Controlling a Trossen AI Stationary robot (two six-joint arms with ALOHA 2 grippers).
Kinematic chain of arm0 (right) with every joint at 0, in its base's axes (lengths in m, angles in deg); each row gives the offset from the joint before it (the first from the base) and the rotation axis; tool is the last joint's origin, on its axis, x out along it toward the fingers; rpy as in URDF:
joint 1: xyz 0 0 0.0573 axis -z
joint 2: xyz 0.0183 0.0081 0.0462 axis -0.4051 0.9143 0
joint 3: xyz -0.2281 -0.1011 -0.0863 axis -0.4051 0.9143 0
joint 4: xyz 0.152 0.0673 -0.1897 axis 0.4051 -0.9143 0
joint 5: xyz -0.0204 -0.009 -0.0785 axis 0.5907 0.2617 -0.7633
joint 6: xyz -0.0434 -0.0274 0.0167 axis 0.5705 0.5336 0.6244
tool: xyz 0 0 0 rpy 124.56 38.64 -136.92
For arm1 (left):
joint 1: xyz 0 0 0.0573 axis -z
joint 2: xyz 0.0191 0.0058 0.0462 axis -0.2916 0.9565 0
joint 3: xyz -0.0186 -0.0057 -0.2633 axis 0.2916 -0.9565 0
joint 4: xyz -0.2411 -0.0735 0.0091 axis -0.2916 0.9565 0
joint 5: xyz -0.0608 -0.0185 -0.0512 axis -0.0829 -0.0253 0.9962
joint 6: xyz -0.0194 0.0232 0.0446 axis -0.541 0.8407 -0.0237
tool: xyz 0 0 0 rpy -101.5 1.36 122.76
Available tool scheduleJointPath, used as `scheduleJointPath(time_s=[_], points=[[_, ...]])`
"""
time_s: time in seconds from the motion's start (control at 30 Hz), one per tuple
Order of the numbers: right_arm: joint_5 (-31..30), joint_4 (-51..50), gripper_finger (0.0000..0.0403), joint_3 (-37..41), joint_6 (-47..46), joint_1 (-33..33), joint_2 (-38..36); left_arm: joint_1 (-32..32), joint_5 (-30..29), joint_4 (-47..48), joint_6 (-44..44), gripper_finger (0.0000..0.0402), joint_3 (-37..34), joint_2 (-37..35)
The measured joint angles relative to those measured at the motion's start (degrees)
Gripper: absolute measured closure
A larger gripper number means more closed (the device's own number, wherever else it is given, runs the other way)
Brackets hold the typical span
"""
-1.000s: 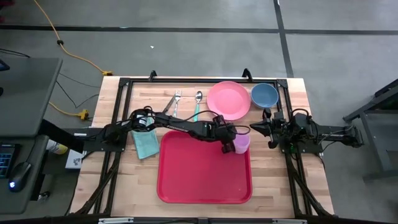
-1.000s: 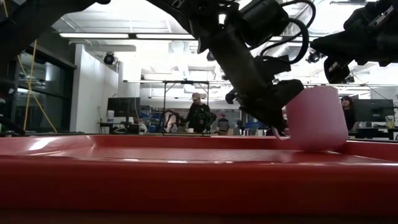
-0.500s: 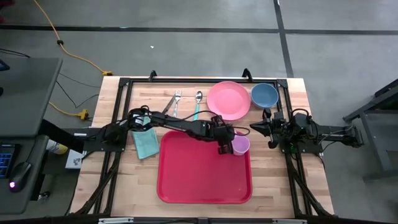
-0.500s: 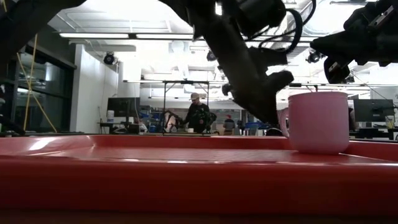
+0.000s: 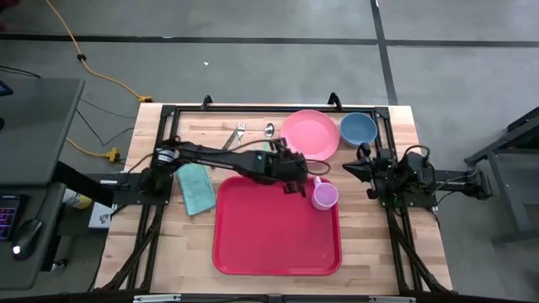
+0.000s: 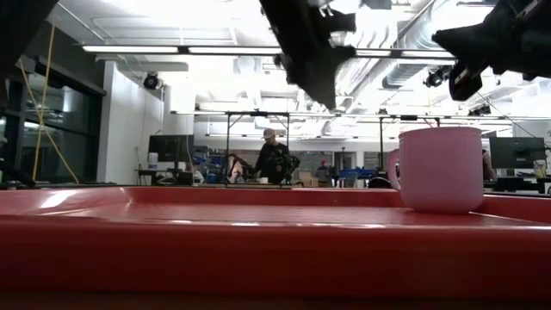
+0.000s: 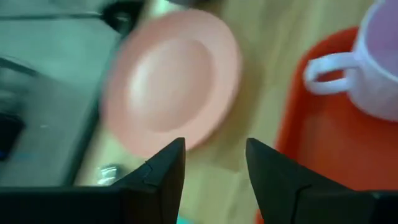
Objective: Set up tray
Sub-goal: Put the pink plate on the red tray to the bottom left of the purple mug
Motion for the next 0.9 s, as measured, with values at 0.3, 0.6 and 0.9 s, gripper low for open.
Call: scheduleJointPath(time_s=[0.3,0.6,0.9], points=[[0.0,10.4,0.0402,0.0,-3.8,0.0,0.0,0.0,-9.2,0.5,10.6,0.0205,0.1,-15.1],[-0.2,11.1,0.0402,0.0,-1.9,0.0,0.0,-0.8,-15.9,10.6,13.2,0.022,-2.6,-29.2],[-0.4,11.2,0.0402,0.0,-1.8,0.1,0.0,-0.8,-9.7,6.1,12.0,0.0223,-18.7,-53.9]])
